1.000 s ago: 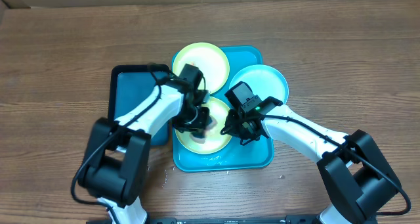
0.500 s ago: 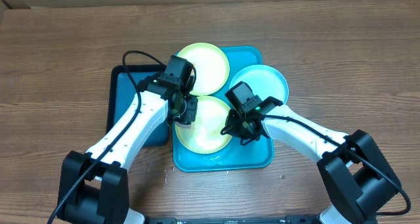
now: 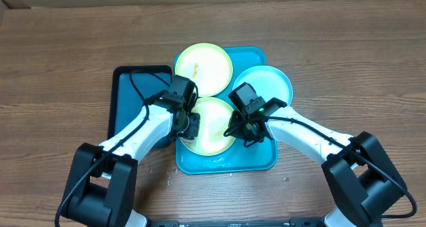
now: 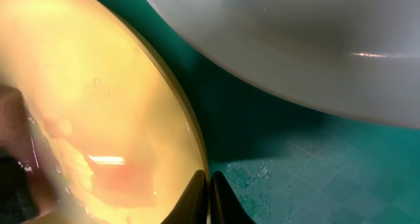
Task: Clean dirty plates on tray and stack at the side
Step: 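Scrub the yellow plate with the sponge in circles, left gripper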
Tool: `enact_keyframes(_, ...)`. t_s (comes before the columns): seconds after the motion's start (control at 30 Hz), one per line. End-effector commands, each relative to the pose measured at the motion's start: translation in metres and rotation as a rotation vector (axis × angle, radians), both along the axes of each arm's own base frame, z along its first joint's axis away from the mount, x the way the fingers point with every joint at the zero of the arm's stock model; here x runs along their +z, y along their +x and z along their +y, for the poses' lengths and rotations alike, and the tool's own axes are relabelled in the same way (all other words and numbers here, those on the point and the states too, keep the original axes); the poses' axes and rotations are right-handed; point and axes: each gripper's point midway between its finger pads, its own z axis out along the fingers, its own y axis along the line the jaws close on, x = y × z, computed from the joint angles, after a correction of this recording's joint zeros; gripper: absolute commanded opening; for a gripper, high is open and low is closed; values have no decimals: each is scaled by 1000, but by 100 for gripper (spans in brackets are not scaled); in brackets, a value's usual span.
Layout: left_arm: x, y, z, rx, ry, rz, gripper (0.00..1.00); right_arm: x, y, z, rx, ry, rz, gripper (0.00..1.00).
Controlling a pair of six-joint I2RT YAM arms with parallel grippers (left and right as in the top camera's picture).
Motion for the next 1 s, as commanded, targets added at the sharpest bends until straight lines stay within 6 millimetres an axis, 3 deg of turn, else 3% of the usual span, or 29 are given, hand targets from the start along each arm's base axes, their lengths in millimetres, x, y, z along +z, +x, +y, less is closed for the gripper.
enact_keyframes(0.0, -13, -20, -19, -16, -109, 97, 4, 0, 3, -2, -7, -9, -13, 4)
enact_keyframes(0.23, 17, -27, -82, -69, -503, 166, 4, 0, 3, -2, -7, -9, -14, 4)
enact_keyframes(0.37, 28, -13, -91, -57, -567, 125, 4, 0, 3, -2, -7, -9, -13, 4)
enact_keyframes(0.53, 54, 21, -81, -34, -552, 13, 4, 0, 3, -2, -6, -10, -12, 4)
enact_keyframes(0.67, 72, 37, -60, -22, -414, -88, 4, 0, 3, -3, -7, -10, -13, 4)
enact_keyframes(0.73, 69, 36, -46, -22, -314, -110, 4, 0, 3, -2, -7, -10, -13, 4)
enact_keyframes(0.87, 44, 23, -13, -5, -67, -76, 4, 0, 3, -2, -7, -9, -14, 4)
enact_keyframes(0.97, 27, 12, -7, -16, 7, -37, 4, 0, 3, -2, -7, -9, -14, 4)
